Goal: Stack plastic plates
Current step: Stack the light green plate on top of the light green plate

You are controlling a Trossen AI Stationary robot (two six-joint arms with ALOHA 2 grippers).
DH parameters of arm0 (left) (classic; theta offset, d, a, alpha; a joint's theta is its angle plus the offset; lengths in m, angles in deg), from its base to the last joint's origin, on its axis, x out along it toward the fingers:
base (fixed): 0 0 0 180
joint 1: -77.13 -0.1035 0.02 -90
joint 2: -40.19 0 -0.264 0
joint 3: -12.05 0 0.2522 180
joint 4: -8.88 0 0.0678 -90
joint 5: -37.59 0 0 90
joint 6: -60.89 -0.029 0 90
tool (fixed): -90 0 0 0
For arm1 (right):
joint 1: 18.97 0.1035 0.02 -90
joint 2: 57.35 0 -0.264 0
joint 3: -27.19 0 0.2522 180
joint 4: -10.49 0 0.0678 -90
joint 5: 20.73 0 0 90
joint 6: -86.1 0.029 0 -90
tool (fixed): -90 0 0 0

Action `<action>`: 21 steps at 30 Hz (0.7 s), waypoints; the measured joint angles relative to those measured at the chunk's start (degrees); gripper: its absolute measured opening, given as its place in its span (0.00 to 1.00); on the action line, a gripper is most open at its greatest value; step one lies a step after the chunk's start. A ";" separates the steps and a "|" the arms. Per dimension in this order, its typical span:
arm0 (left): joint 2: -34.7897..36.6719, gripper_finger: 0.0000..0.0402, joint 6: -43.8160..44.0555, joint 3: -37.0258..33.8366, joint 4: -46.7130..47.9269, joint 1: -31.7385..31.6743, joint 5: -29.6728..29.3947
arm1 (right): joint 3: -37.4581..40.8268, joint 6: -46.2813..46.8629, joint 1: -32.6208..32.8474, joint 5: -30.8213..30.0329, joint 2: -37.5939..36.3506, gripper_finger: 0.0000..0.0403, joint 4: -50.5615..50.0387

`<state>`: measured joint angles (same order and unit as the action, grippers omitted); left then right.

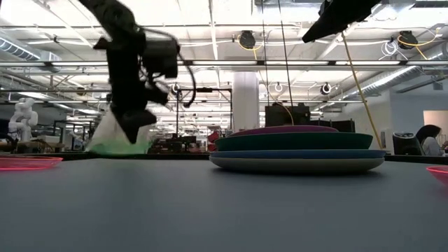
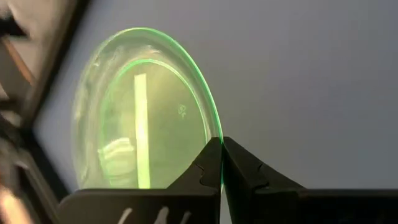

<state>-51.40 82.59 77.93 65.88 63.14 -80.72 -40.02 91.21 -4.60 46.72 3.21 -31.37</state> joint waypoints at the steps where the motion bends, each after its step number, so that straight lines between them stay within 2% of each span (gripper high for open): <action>1: 0.00 0.02 -1.08 1.58 1.43 1.21 -1.08 | 0.00 0.00 -0.01 0.00 0.01 0.23 0.00; 6: 0.00 0.02 -5.54 10.21 4.59 8.07 -4.91 | 0.00 0.01 0.00 -0.07 0.01 0.23 0.00; 11: 0.00 0.01 -14.06 18.28 2.55 16.18 -5.01 | 0.00 0.00 -0.01 -0.11 0.00 0.23 0.00; 18: -0.06 0.01 -26.21 21.92 -11.17 25.38 7.20 | 0.00 0.00 0.00 -0.13 0.01 0.23 0.00; 21: -1.23 0.01 -28.35 21.93 -16.50 27.50 8.91 | 0.00 0.02 0.00 -0.11 0.02 0.23 0.02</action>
<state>-52.63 54.24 99.86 49.38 90.63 -71.81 -40.02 91.22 -4.60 46.61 3.23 -31.35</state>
